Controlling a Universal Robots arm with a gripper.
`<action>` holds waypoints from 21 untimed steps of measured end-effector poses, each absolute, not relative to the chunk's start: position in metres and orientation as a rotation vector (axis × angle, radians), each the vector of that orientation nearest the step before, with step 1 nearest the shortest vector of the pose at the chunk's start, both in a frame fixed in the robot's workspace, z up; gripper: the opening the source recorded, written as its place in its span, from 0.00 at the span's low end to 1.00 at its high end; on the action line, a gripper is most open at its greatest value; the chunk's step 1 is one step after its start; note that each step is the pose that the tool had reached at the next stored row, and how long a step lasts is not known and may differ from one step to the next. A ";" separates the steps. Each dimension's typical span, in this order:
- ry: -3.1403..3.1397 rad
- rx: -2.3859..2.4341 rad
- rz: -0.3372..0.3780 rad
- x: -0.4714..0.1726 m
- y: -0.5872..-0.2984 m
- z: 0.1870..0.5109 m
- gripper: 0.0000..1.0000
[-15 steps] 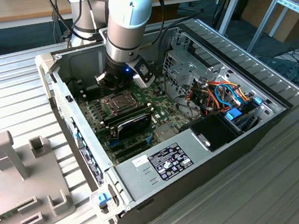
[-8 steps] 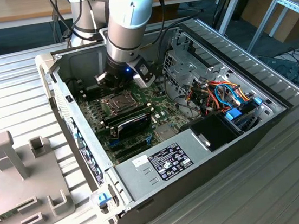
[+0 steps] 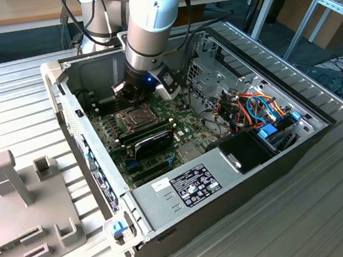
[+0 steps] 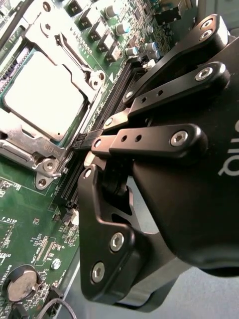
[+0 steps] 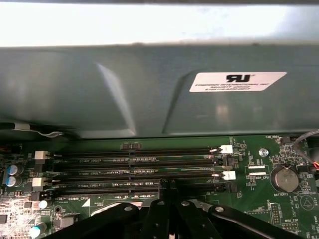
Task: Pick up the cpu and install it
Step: 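Install the first cpu locking lever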
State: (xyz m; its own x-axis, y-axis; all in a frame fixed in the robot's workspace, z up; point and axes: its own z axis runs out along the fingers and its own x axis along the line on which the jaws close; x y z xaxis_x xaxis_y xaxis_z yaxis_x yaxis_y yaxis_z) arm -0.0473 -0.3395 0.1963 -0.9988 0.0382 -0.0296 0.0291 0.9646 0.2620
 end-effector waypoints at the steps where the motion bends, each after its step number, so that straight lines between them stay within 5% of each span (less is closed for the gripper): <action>1: 3.079 0.053 0.411 -0.047 -0.339 0.196 0.11; 21: 3.077 0.053 0.426 -0.045 -0.338 0.199 0.11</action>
